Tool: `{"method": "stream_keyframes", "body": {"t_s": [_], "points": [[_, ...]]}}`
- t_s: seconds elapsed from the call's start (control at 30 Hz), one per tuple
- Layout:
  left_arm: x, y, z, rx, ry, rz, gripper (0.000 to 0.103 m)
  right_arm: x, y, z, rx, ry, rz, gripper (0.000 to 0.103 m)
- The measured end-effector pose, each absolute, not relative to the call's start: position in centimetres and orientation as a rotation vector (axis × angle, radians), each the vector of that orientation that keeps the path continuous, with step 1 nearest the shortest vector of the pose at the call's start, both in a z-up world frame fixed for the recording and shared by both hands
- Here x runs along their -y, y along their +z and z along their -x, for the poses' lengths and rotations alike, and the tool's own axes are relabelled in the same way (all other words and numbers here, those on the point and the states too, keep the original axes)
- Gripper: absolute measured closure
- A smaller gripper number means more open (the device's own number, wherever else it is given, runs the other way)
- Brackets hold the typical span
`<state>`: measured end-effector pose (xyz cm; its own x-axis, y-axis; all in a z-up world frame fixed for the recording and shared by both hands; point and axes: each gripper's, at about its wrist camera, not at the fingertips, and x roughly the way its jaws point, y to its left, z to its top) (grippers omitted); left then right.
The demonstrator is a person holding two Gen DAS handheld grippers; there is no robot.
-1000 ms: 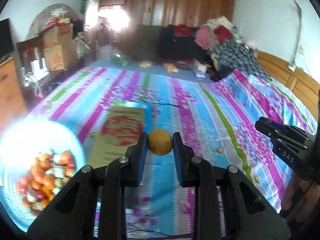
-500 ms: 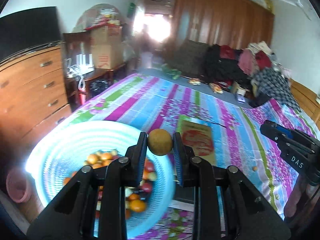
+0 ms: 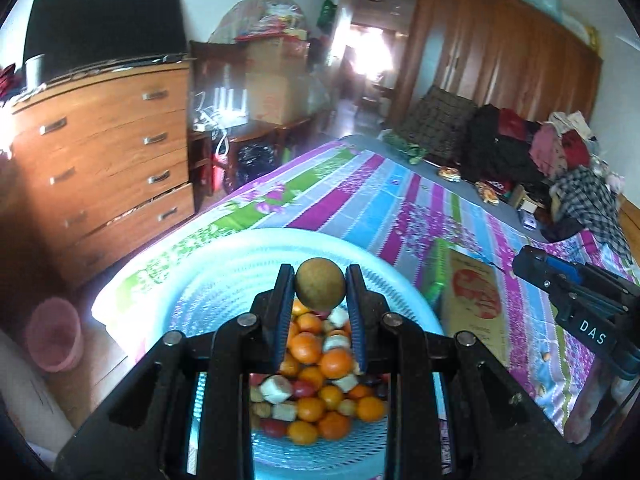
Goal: Organize fruits
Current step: 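Carry the yellow fruit and dark plum in both tools to the basket, then lower the held yellow fruit and dark plum into the basket with both tools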
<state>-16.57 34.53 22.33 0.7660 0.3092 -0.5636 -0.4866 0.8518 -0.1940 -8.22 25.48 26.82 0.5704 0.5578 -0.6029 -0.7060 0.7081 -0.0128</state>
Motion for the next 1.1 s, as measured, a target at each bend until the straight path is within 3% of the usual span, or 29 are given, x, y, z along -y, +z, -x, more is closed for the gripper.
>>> {"method": "stream_keyframes", "body": {"t_s": [0.7, 1.1], "points": [[-38.0, 18.6, 16.4, -0.694, 0.434, 0.431, 0.077, -29.8, 20.5, 5.5, -0.903, 0.84, 0.285, 0.074], [-38.7, 18.0, 16.5, -0.73, 0.435, 0.434, 0.077, -30.8, 19.5, 5.9, -0.937, 0.854, 0.309, 0.074]]}}
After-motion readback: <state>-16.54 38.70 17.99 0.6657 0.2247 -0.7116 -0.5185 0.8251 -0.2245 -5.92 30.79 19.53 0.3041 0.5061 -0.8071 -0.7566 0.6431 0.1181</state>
